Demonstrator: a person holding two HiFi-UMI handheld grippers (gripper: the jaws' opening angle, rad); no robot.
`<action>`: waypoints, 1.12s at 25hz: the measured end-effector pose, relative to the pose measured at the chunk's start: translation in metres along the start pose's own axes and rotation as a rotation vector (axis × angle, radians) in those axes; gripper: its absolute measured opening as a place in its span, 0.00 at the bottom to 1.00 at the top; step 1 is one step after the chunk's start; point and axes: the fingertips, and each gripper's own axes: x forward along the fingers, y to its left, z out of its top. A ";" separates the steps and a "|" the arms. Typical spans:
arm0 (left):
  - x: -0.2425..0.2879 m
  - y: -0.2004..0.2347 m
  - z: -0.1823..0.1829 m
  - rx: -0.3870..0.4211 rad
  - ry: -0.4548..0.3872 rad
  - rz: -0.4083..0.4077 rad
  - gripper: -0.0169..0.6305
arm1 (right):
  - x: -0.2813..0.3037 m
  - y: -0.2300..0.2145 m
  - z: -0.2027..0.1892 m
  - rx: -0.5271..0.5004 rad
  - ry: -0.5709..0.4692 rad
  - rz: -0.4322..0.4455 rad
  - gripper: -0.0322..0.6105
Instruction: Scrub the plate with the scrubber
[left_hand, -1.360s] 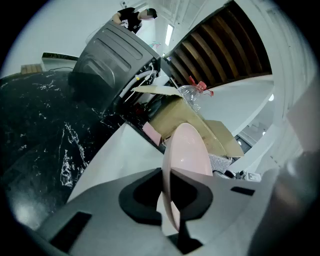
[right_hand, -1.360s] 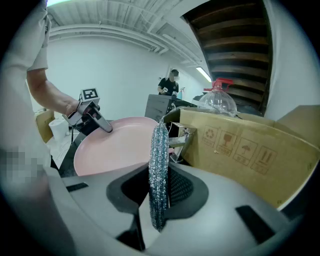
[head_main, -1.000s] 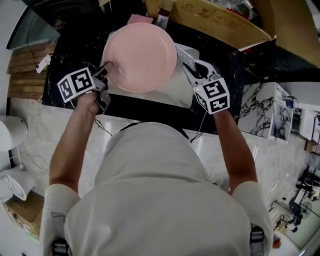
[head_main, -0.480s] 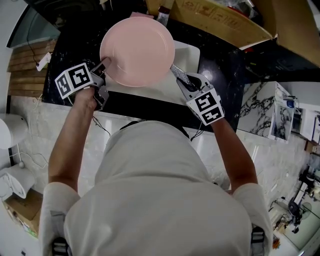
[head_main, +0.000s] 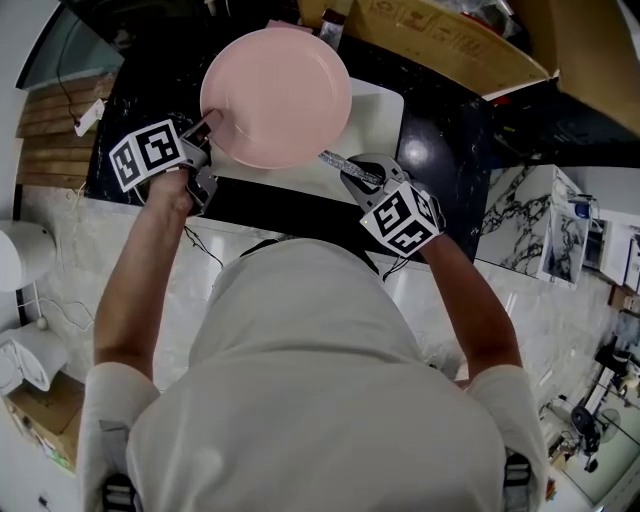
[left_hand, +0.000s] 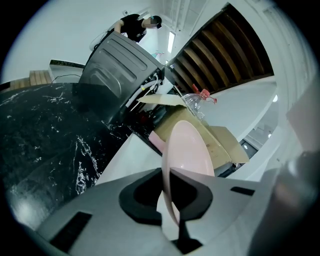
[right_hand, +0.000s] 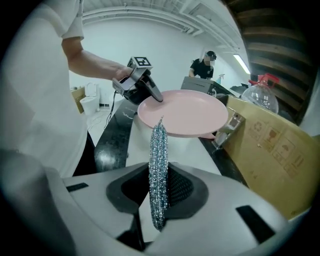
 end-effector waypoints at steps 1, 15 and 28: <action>0.000 -0.001 0.000 0.001 0.000 -0.001 0.05 | 0.002 0.003 0.002 -0.016 0.003 0.012 0.17; 0.009 -0.008 -0.006 0.008 -0.007 0.003 0.05 | 0.035 0.047 0.058 -0.124 -0.045 0.101 0.17; 0.009 -0.002 -0.013 0.009 -0.009 0.018 0.05 | 0.054 0.065 0.110 -0.030 -0.078 0.178 0.17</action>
